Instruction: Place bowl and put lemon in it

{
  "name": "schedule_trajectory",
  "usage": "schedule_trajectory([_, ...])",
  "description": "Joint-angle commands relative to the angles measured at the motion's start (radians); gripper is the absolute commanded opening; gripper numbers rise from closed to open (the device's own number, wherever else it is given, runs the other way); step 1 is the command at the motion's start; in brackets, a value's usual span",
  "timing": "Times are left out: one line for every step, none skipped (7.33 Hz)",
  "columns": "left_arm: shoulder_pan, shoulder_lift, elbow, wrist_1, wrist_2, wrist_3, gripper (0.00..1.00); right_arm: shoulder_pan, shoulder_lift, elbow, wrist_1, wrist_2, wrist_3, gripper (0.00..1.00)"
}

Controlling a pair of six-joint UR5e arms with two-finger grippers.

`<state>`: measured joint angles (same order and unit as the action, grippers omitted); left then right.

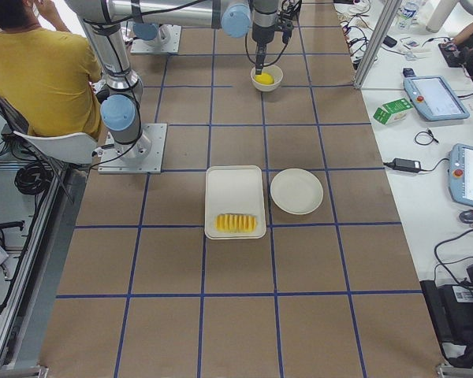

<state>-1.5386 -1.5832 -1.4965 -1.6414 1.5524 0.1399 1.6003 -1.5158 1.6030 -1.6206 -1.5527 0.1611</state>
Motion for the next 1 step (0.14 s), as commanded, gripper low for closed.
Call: schedule_trajectory([0.0,0.0,-0.001,0.002,0.0,0.001,1.0,-0.031,-0.056,0.0,0.059,-0.014,-0.012,1.0])
